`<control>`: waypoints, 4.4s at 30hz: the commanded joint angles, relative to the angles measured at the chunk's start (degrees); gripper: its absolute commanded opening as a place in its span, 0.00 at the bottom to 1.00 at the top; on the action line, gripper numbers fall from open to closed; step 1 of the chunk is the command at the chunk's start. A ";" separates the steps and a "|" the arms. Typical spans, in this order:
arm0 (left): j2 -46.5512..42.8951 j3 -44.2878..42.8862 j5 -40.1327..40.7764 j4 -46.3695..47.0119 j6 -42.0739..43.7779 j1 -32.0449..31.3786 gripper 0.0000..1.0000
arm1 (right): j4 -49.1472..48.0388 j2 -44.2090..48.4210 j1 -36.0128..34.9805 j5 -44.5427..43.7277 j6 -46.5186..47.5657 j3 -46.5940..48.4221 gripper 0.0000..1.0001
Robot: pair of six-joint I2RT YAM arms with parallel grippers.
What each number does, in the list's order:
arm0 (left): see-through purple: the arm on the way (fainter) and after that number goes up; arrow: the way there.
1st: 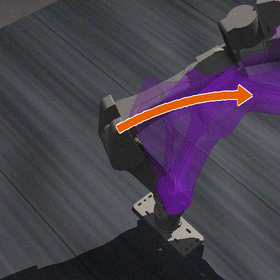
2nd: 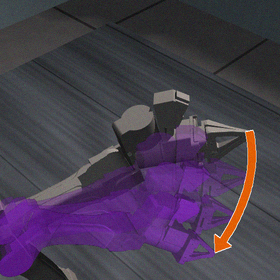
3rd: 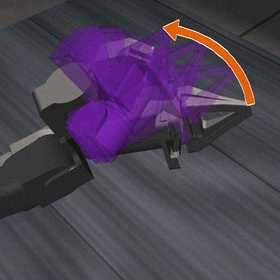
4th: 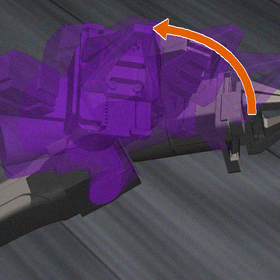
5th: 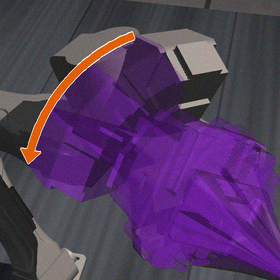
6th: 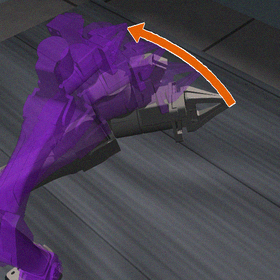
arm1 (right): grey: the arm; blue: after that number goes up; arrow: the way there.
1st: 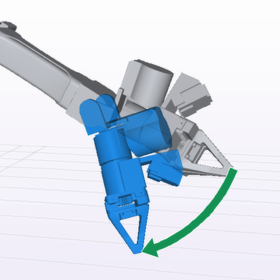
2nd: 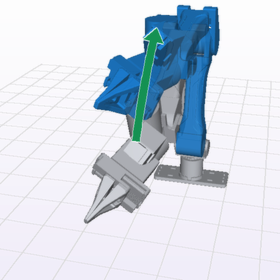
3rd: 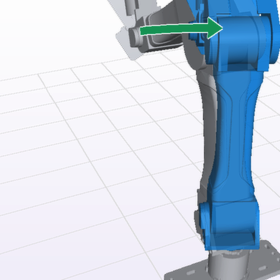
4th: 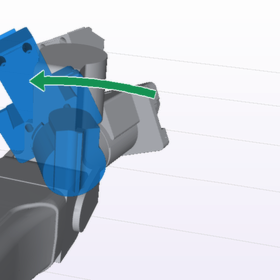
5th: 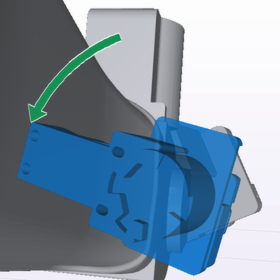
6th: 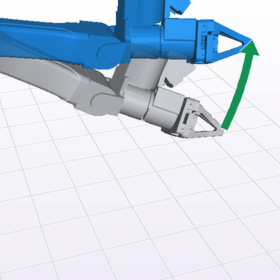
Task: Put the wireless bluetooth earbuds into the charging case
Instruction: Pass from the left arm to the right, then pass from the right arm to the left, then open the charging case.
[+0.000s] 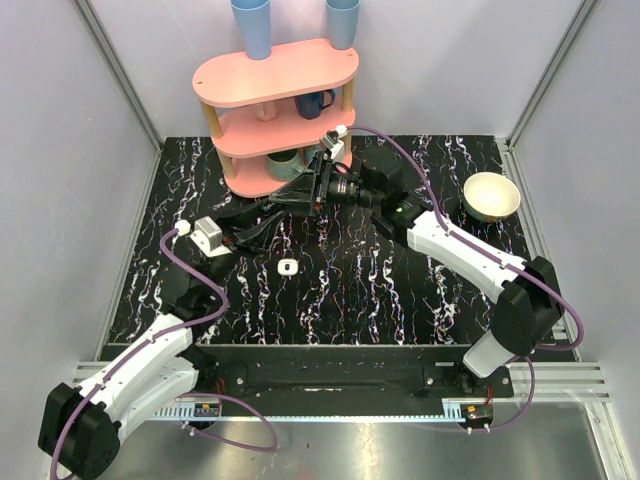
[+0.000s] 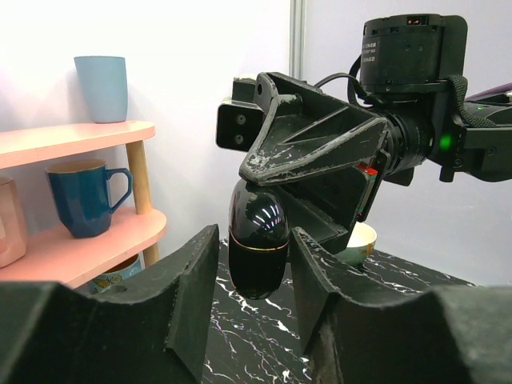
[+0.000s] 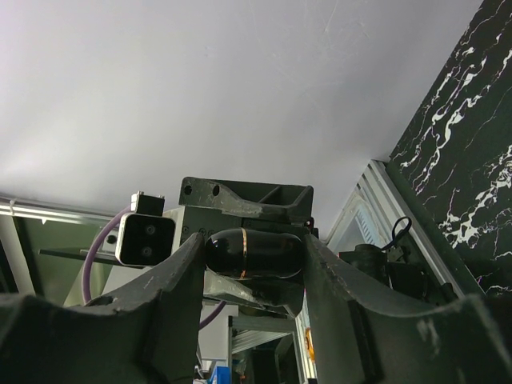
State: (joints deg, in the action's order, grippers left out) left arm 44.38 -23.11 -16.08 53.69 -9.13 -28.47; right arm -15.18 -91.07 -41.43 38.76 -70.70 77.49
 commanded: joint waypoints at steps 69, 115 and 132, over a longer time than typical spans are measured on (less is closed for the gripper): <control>-0.52 -10.37 -24.35 0.26 -9.59 -0.54 0.00 | 31.62 15.04 -5.33 -20.13 63.67 9.60 0.83; -6.67 -3.08 -19.53 1.68 -9.86 -0.54 0.00 | 27.38 20.32 -4.54 -20.51 61.63 9.85 0.92; -2.63 -6.77 -20.49 3.79 -11.09 -0.54 0.00 | 35.13 13.99 -5.24 1.58 64.10 13.91 0.87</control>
State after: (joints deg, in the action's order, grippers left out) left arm 41.76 -27.14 -37.69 52.62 -19.79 -28.91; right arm 19.77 -77.67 -46.39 36.64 -7.90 89.65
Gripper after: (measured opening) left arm 0.332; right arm 0.879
